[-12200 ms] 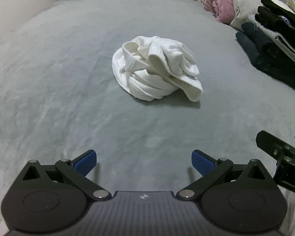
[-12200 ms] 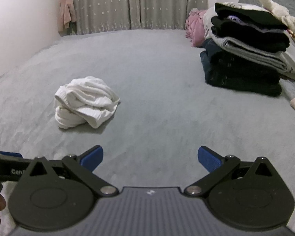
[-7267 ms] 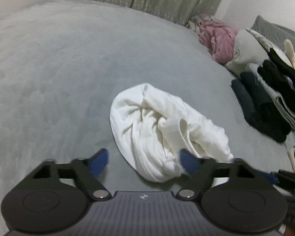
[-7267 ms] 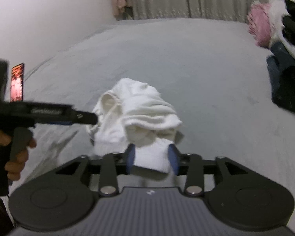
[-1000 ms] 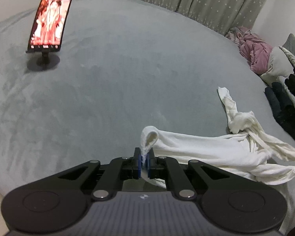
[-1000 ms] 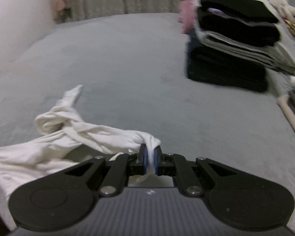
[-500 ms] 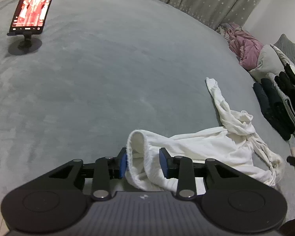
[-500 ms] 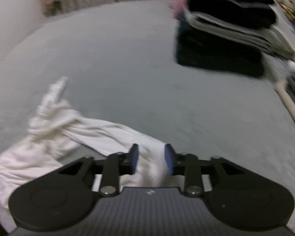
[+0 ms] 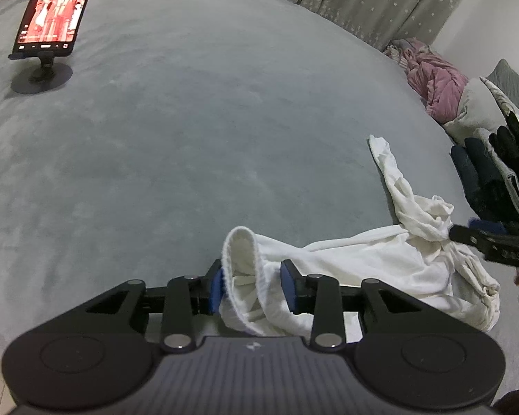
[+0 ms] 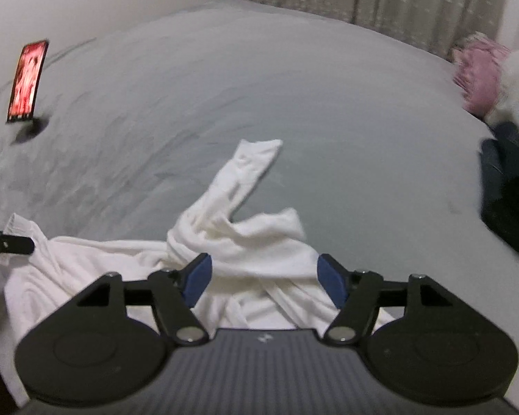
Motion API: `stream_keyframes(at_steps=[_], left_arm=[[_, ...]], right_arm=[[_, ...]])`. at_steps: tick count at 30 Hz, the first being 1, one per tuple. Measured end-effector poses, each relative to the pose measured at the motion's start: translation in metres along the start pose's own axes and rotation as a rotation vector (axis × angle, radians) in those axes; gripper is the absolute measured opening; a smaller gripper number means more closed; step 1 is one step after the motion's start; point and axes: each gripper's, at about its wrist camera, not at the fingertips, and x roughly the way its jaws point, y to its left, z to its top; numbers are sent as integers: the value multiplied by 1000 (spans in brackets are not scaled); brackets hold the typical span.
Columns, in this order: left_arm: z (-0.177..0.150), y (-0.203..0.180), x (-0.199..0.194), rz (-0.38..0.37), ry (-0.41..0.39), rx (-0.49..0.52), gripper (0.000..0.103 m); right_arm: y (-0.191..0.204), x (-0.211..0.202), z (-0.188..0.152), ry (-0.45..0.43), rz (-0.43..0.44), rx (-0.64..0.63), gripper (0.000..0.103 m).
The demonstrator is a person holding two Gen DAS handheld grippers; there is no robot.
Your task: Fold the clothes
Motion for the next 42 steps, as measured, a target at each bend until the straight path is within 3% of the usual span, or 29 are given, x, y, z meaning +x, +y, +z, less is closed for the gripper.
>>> stream_keyframes(at_steps=[2, 3, 4, 7, 8, 9, 10, 12, 20, 31, 35, 37, 39, 42], left_arm=[[1, 1, 2, 3, -7, -1, 29], [1, 1, 2, 7, -10, 0, 19], [2, 1, 3, 12, -11, 2, 17], [4, 3, 5, 12, -15, -10, 9], [5, 3, 6, 11, -20, -14, 7], [6, 2, 6, 11, -28, -19, 6], [9, 1, 6, 15, -41, -21, 5], [13, -3, 6, 25, -64, -11, 5], [49, -33, 16, 54, -120, 96, 5], [123, -87, 64, 51, -144, 231, 5], [136, -98, 84, 43, -118, 254, 6], [139, -99, 92, 34, -87, 251, 14], [137, -97, 97, 38, -56, 241, 41], [124, -91, 96, 44, -19, 245, 49]], right_arm=[[4, 12, 4, -12, 20, -27, 74], [5, 15, 5, -16, 28, -34, 73], [5, 20, 6, -17, 40, -32, 73], [0, 31, 4, -20, 98, -19, 63], [-4, 33, 3, -23, 120, -10, 47], [-10, 33, 3, -28, 131, 12, 22], [-18, 32, 4, -32, 134, 45, 12], [-30, 28, 5, -56, 119, 111, 4], [-92, -21, 15, -263, -103, 370, 3], [-139, -38, 6, -344, -410, 462, 0], [-161, -38, 1, -327, -392, 509, 0], [-162, -34, 1, -303, -352, 505, 9], [-159, -30, 3, -276, -305, 488, 20], [-149, -19, 3, -231, -209, 459, 30]])
